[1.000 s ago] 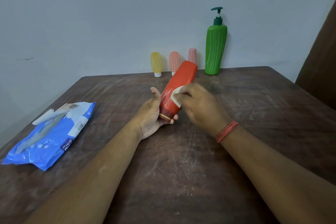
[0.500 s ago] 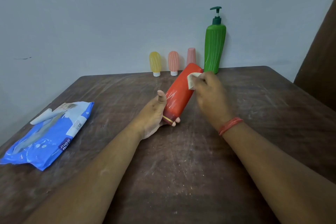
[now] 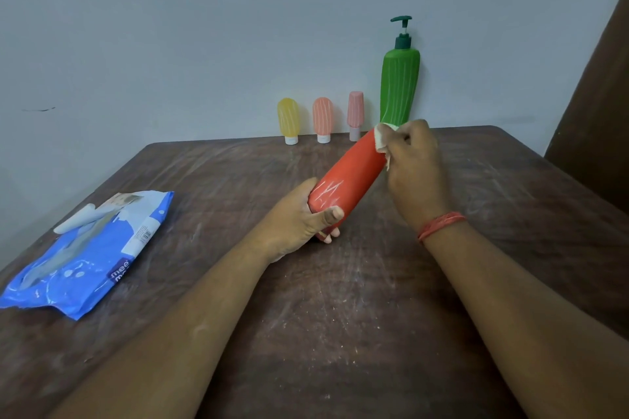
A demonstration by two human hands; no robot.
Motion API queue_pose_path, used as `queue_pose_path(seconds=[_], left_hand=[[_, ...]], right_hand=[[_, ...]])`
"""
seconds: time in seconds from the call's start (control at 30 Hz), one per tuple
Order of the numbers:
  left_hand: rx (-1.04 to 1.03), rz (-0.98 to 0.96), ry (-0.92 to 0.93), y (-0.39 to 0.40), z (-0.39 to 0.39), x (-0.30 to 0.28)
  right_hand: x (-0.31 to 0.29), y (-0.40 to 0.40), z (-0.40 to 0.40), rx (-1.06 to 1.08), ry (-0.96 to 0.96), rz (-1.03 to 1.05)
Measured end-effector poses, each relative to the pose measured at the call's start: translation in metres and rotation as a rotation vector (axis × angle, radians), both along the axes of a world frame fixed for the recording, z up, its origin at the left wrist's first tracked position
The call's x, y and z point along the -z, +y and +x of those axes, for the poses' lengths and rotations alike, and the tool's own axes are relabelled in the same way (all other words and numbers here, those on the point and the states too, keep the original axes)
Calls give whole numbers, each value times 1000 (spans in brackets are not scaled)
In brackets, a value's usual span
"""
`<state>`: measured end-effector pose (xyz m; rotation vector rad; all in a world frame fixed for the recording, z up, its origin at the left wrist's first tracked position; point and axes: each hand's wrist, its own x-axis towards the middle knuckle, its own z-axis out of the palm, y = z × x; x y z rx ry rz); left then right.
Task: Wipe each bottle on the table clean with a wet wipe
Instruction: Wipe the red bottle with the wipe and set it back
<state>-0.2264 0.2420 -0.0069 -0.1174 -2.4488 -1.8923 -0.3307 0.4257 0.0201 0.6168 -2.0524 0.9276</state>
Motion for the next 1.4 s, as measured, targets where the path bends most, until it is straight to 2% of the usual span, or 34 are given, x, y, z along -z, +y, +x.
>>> queue_pose_path(seconds=[0.07,0.13,0.27,0.4,0.5,0.57,0.63,0.7,0.8,0.9,0.97,1.03,1.1,1.2,1.33,1.4], left_hand=[[-8,26,-16,-1,0,0],[-12,62,-35,0,1,-1],[13,100,-78,-1,1,-3],[67,239,-125,-11,1,-4],[100,311,-131,-14,1,-4],[94,313,-120,-14,0,-2],[72,318,-101,-12,-2,-1],[39,327,-89,-10,-2,0],[2,282,-79,-7,-4,0],[-32,225,-26,-5,-5,0],[-63,186,-8,-4,-5,0],[-106,118,-12,-2,-5,0],[-108,96,0,-2,-5,0],[-61,108,33,-2,-6,1],[-128,41,-12,-4,-7,3],[-91,82,11,-4,-8,2]], right_hand=[[9,-4,6,-98,9,177],[16,-6,15,-156,144,369],[9,-4,11,-5,190,228],[17,-10,16,-175,180,359],[14,-8,13,-79,85,335],[18,-14,20,-153,0,342],[19,-18,29,-220,78,425],[11,-16,28,-181,116,371],[4,-14,30,-69,36,300],[9,-21,42,-239,87,475],[5,-18,37,-182,151,512],[-1,-14,34,-87,59,436],[4,-20,41,-171,57,477],[8,-28,51,-281,173,636],[-2,-19,42,-153,60,469],[3,-24,51,-238,145,573]])
